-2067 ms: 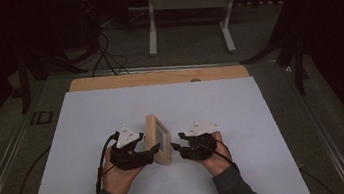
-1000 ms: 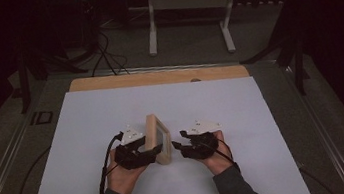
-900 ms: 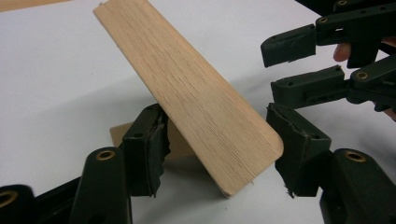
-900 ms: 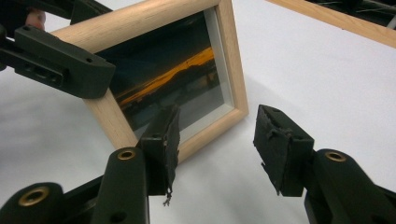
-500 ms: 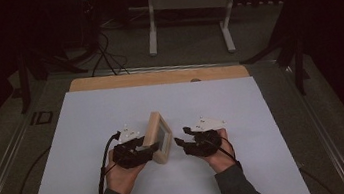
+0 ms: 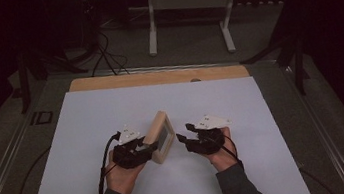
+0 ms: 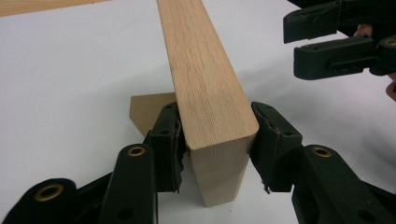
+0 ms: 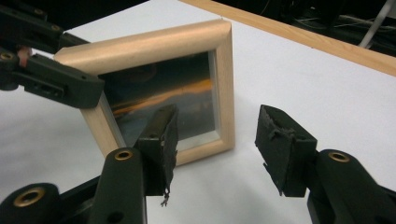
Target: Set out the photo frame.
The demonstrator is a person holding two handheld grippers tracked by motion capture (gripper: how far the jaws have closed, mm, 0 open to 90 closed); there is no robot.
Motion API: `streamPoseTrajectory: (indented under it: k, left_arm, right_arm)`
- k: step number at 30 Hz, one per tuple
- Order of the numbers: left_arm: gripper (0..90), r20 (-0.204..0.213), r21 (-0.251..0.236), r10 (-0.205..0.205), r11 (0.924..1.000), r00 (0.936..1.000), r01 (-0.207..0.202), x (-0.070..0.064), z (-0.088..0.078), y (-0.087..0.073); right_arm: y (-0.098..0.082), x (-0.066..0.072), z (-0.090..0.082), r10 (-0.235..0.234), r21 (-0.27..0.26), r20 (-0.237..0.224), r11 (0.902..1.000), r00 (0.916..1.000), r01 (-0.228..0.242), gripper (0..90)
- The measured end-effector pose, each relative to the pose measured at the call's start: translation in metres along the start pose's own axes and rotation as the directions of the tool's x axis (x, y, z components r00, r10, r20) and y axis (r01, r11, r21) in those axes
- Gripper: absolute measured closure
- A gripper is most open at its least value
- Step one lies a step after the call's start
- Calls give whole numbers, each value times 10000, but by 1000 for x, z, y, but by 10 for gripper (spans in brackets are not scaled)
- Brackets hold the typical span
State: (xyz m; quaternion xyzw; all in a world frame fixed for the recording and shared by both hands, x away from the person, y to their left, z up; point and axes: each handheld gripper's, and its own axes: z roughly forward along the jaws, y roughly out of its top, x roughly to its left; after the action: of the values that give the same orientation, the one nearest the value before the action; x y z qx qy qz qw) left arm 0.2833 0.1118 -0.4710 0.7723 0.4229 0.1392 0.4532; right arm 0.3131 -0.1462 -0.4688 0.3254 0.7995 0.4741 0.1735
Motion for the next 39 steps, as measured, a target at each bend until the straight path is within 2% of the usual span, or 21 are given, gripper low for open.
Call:
streamPoseTrajectory:
  k: [4,12,18,21,24,28,33,39]
  left_arm:
    - [602,-43,31,344,9994,9994,-344,-4,1,0]
    - [604,-43,17,430,9991,9991,-430,-6,1,0]
    - [604,-89,55,729,9973,9973,-729,-9,1,0]
    - [604,-132,37,872,9962,9961,-871,-12,2,0]
    - [604,-139,44,1047,9945,9944,-1047,-14,2,0]
    - [604,-189,93,1251,9921,9920,-1249,-16,3,0]
    - [604,-272,134,1603,9870,9867,-1599,-20,3,-1]
    - [604,-181,129,1857,9826,9824,-1855,-24,3,-2]
  right_arm:
    - [1,-1,-2,65,-145,64,9999,10000,-64,480]
    - [9,-5,-6,281,-520,130,9983,9995,-274,481]
    - [17,-5,-10,253,-769,172,9968,9995,-239,501]
    - [20,-6,-10,237,-892,398,9958,9989,-200,546]
    - [23,-8,-6,456,-967,598,9945,9972,-397,628]
    - [29,-13,-1,647,-982,280,9933,9975,-617,732]
    - [37,-15,6,541,-982,53,9937,9985,-534,880]
    - [45,-13,18,177,-939,123,9954,9998,-165,898]
